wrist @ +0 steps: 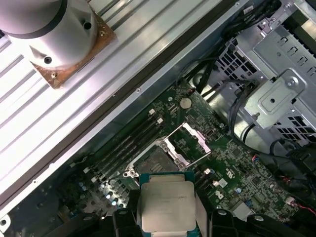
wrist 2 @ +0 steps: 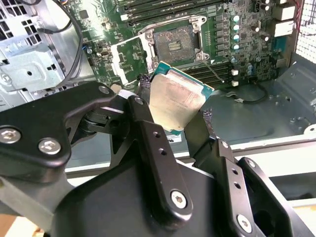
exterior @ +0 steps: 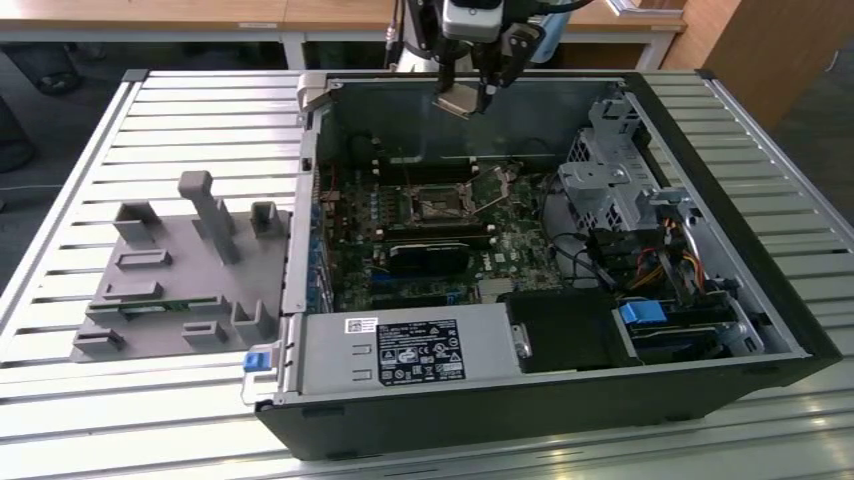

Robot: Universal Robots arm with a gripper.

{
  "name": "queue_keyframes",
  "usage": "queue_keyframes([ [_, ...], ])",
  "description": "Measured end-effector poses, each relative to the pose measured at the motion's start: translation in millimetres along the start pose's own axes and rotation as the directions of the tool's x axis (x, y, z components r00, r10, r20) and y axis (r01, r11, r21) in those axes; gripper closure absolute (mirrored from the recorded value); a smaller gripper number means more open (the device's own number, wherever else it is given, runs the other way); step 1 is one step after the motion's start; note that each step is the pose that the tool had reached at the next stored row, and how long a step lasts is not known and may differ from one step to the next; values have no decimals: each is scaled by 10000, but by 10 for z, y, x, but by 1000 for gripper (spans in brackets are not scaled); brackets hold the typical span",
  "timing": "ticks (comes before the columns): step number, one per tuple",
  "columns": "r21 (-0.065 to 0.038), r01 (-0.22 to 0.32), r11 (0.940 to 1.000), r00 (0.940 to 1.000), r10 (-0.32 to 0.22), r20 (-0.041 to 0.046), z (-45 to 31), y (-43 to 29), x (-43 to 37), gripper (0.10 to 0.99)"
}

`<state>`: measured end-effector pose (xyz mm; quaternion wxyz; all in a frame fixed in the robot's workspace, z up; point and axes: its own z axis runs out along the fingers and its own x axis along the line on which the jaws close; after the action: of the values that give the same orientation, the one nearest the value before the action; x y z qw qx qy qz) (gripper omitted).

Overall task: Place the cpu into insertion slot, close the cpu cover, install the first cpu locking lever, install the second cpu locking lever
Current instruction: 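Place the cpu into insertion slot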

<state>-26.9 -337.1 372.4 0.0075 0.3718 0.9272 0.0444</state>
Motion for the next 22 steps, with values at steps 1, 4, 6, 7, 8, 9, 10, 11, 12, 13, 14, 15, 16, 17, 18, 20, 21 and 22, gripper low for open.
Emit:
queue_keyframes([
  [1,-1,-78,10000,10000,78,7,1,1,2,557],
  [4,-6,-353,9994,9994,353,32,6,3,4,557],
  [6,-8,-519,9987,9986,519,47,7,6,7,557],
  [7,-9,-579,9983,9983,579,53,8,6,7,557],
  [8,-11,-643,9979,9979,643,58,10,5,7,557],
  [9,-15,-703,9975,9975,703,62,13,6,8,557],
  [10,-14,-743,9972,9972,743,66,13,7,10,557],
  [11,-16,-782,9969,9969,782,70,15,7,11,557],
  [12,-18,-832,9965,9965,832,74,16,7,12,557],
  [13,-19,-884,9961,9961,884,79,17,7,14,557],
  [14,-19,-939,9956,9956,939,84,18,6,15,557],
  [15,-21,-1009,9949,9949,1009,90,19,4,18,557],
  [16,-23,-1087,9941,9940,1087,97,21,2,20,557],
  [17,-25,-1165,9932,9931,1166,104,23,0,22,557],
  [18,-28,-1241,9923,9922,1241,110,25,0,22,557],
  [20,-34,-1404,9901,9900,1405,123,29,-3,24,557],
  [21,-36,-1470,9891,9890,1470,128,31,-1,26,557],
  [22,-38,-1556,9878,9877,1556,136,32,-3,27,557],
])
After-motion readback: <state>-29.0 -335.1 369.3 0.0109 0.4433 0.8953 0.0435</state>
